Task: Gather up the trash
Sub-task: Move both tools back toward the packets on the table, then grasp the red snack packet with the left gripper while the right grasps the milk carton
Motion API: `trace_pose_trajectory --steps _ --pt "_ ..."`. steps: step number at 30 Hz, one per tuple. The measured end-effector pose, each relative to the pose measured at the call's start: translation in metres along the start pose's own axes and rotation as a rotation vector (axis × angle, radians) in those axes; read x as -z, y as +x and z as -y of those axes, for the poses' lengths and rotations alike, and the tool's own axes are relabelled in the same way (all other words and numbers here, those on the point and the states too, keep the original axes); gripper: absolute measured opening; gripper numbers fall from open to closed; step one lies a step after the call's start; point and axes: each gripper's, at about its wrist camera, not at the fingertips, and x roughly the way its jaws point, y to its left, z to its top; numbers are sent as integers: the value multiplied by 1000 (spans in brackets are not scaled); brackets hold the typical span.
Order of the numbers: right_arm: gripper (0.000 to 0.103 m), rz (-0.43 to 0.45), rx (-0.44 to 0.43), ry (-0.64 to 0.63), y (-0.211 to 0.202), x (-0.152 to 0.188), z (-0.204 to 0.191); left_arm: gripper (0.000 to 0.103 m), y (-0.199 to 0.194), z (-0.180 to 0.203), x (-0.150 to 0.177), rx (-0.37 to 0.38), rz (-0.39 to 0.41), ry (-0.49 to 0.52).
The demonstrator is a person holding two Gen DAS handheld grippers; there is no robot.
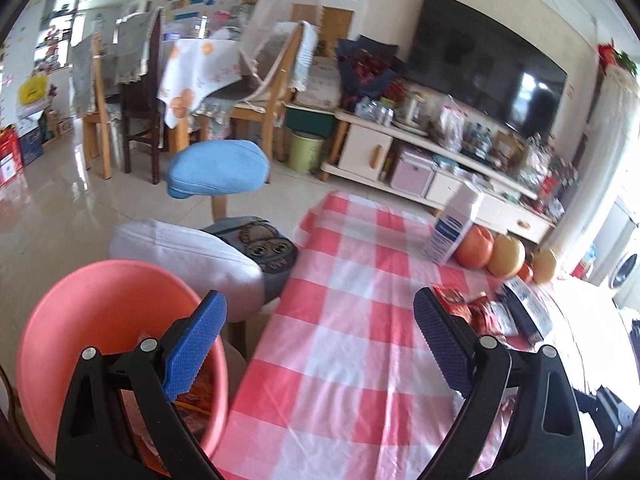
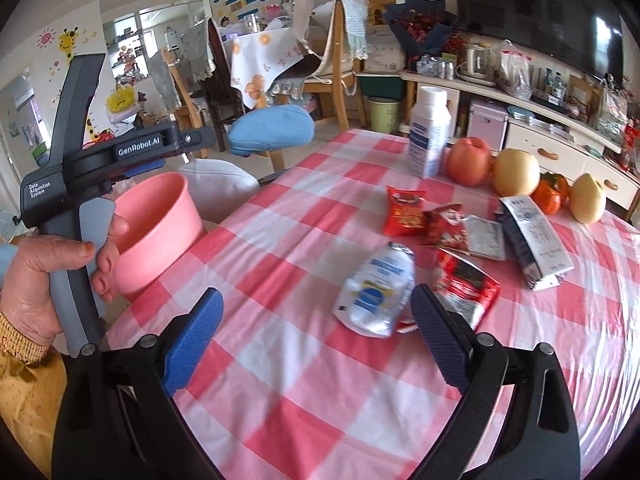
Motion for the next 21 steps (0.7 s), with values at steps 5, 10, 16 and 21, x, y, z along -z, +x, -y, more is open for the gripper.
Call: trace_pose_trajectory --steps 5,10,16,21 --pt "95 6 12 11 -9 4 15 94 6 23 5 32 -36 53" --pt "95 13 21 26 -15 8 29 94 7 44 9 64 -34 100" --pt "95 10 30 46 -20 13 48 94 14 66 17 92 -70 144" --pt "95 11 33 54 -25 18 62 94 20 82 25 126 -108 170"
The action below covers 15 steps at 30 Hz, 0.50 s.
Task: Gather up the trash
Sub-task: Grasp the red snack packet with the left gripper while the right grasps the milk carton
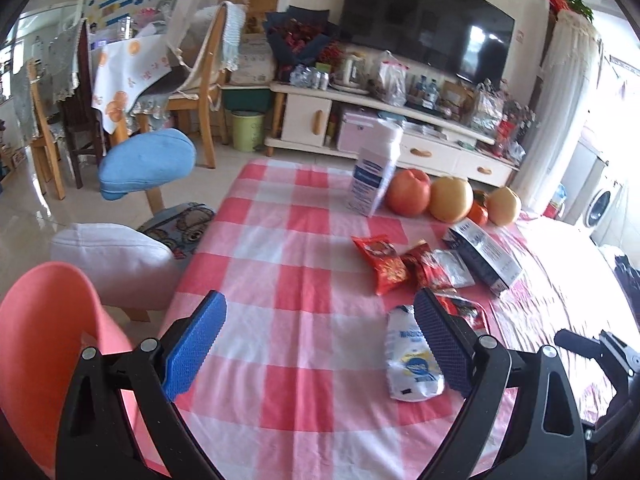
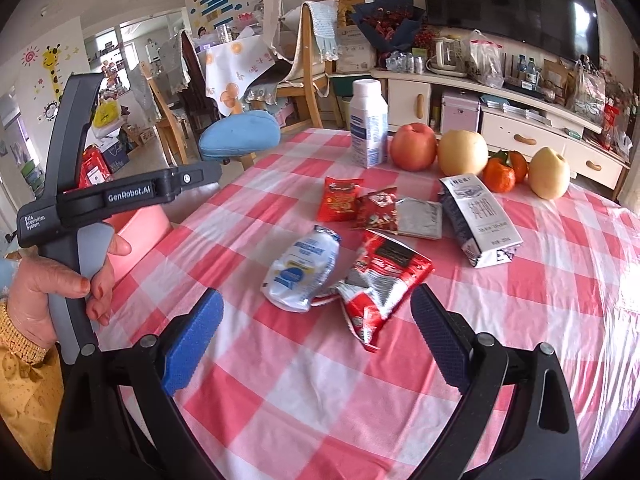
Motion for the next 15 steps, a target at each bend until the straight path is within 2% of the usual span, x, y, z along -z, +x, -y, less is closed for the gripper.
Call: trace_pose_trajectory --steps 9,15 --pt "95 5 54 63 -5 0 48 94 22 32 6 54 -57 51" --pt "95 3 106 144 0 -5 96 94 41 47 3 42 -75 80"
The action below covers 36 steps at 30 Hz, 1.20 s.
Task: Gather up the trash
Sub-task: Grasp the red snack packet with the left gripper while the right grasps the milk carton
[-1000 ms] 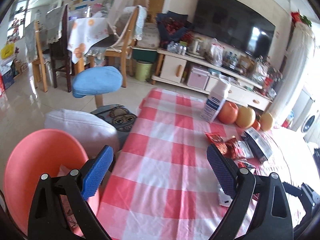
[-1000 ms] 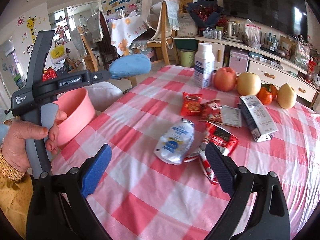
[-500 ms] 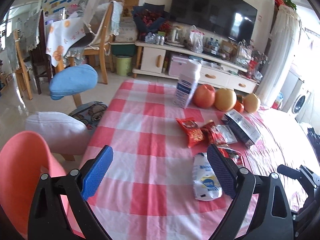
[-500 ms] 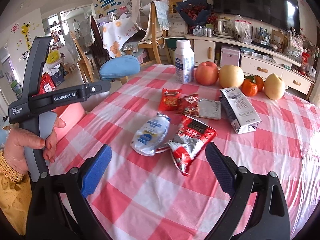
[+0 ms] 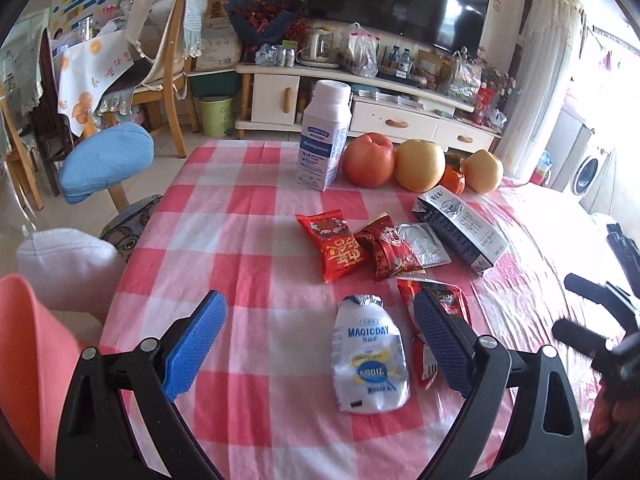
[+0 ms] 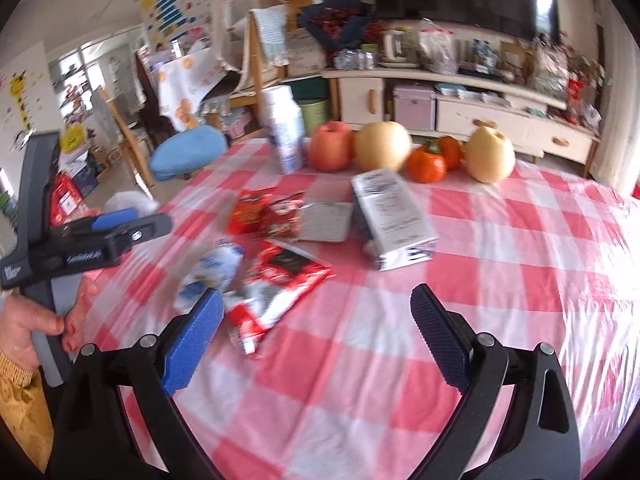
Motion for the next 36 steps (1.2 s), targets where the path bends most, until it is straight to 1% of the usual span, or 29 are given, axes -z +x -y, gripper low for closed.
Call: trace_pose_trajectory --steps 4,6,7,10,16,18,21,25,29,34,36 --pt "95 -23 22 76 15 -4 28 94 18 6 -9 -21 -15 11" --pt "95 -35 28 97 23 -5 38 94 29 9 -13 -39 -26 20" --pt "95 -40 29 104 27 -6 41 94 37 10 -16 -36 -39 18" --pt "95 -49 30 102 39 -11 45 94 48 10 -22 -29 -56 -2" --pt "95 -62 38 79 62 -21 52 93 75 9 -37 -58 -71 -28" --pt "95 -69 47 81 70 -23 57 89 85 8 -41 -74 -83 -30" --pt "95 -77 51 88 78 -26 62 84 96 6 -45 -60 -103 -50" --pt "95 -76 49 82 88 -33 67 82 110 10 -47 -85 -129 -32" --pt "95 -85 35 62 100 -37 64 81 121 15 -47 -113 -161 -8" --pt "95 -95 27 22 112 -42 56 74 132 13 -48 -127 -190 -14" --pt "95 -102 28 9 117 -44 54 68 136 14 -47 -136 -201 -9"
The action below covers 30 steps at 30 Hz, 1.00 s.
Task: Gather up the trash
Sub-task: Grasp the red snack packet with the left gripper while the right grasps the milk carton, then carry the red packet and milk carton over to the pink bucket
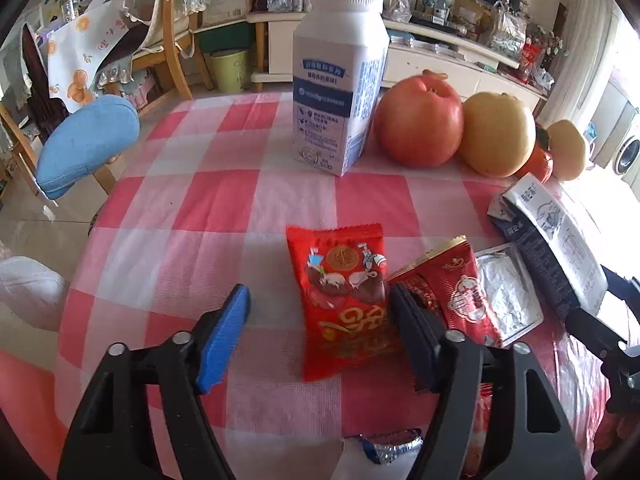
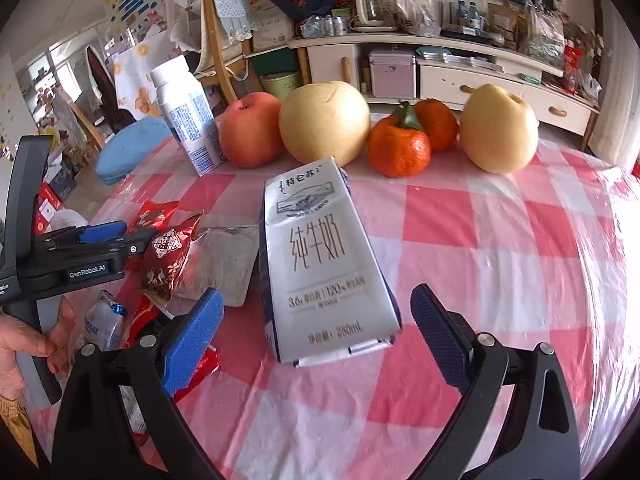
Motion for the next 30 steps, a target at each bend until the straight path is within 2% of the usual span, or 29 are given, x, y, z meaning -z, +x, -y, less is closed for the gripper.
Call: trace_pose_trajectory --steps 4,6,8,13,15,18,30 --pt "95 -15 10 -14 7 -1 -1 62 0 5 1 -10 13 24" --pt "95 -24 10 -14 9 -1 0 51 -2 7 1 -8 16 28" --pt "95 -28 15 -17 11 0 1 44 -4 6 2 -5 20 30" --pt "94 -19 29 -45 10 0 -3 43 -7 5 6 12 30 27" --pt "80 -16 44 -73 9 0 -6 43 -7 4 7 20 29 22" --pt "71 -30 45 -79 12 1 -6 43 -9 0 8 30 29 7" --pt "69 -2 36 -59 3 7 -3 42 -38 -20 19 73 79 -62"
